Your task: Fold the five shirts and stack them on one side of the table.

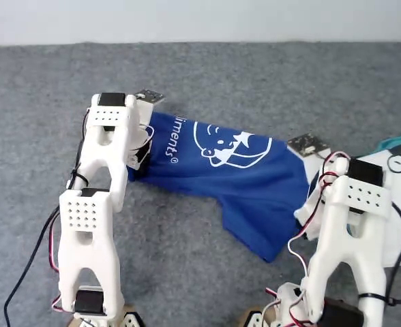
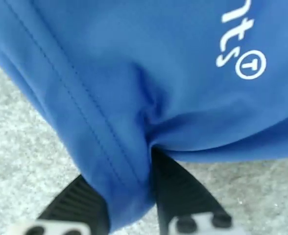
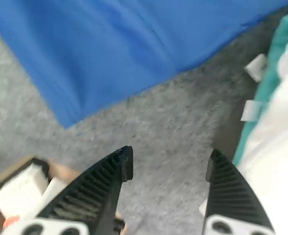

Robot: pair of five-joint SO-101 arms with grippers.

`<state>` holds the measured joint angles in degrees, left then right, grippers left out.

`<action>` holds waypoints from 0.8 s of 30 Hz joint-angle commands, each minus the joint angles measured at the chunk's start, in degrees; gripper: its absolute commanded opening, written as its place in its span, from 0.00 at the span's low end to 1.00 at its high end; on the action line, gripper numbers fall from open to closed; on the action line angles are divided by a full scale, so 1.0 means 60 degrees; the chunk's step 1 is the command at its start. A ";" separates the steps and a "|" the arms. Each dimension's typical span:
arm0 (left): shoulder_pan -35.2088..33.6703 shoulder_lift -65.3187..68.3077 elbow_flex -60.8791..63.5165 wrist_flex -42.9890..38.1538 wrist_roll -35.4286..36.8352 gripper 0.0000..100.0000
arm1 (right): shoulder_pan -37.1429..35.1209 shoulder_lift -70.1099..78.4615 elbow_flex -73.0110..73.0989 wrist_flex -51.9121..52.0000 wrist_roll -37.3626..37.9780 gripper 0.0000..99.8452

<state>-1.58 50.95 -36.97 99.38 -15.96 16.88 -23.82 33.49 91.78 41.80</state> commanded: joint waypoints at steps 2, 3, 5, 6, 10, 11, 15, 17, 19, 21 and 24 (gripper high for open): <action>-0.0103 -0.0073 -0.0212 0.0161 0.0015 0.03 | -0.0081 -0.0095 0.0454 0.0330 0.0674 0.24; -0.0103 -0.0059 -0.0198 0.0161 0.0029 0.03 | -0.0095 -0.0095 0.0718 0.0154 0.0747 0.24; -0.0103 -0.0088 -0.0168 0.0176 0.0059 0.03 | -0.0081 -0.0095 0.1231 -0.0168 0.0879 0.24; -0.0103 -0.0117 -0.0066 0.0205 0.0059 0.03 | -0.0081 -0.0095 0.1451 -0.0212 0.0952 0.24; -0.0117 -0.0484 0.1121 0.0205 0.0073 0.03 | -0.0066 -0.0095 0.1949 -0.0198 0.1026 0.24; -0.0132 -0.0615 0.1546 0.0205 0.0073 0.03 | -0.0066 -0.0095 0.1978 -0.0183 0.1026 0.24; -0.0469 -0.1216 0.2894 0.0176 0.0029 0.03 | -0.0081 -0.0110 0.1949 -0.0183 0.0996 0.24; -0.0777 -0.1465 0.3114 0.0176 0.0029 0.03 | -0.0081 -0.0110 0.1949 -0.0183 0.0982 0.24; -0.1099 -0.1641 0.3260 0.0176 0.0029 0.03 | -0.0081 -0.0110 0.1949 -0.0183 0.0982 0.24; -0.1319 -0.1817 0.3495 0.0176 0.0029 0.03 | -0.0081 -0.0110 0.1949 -0.0183 0.0982 0.24; -0.1377 -0.2110 0.4154 0.0190 0.0029 0.03 | -0.0081 -0.0110 0.1949 -0.0183 0.0982 0.24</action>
<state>-7.91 40.84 -15.43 98.68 -15.96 16.88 -23.82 45.27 90.81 47.25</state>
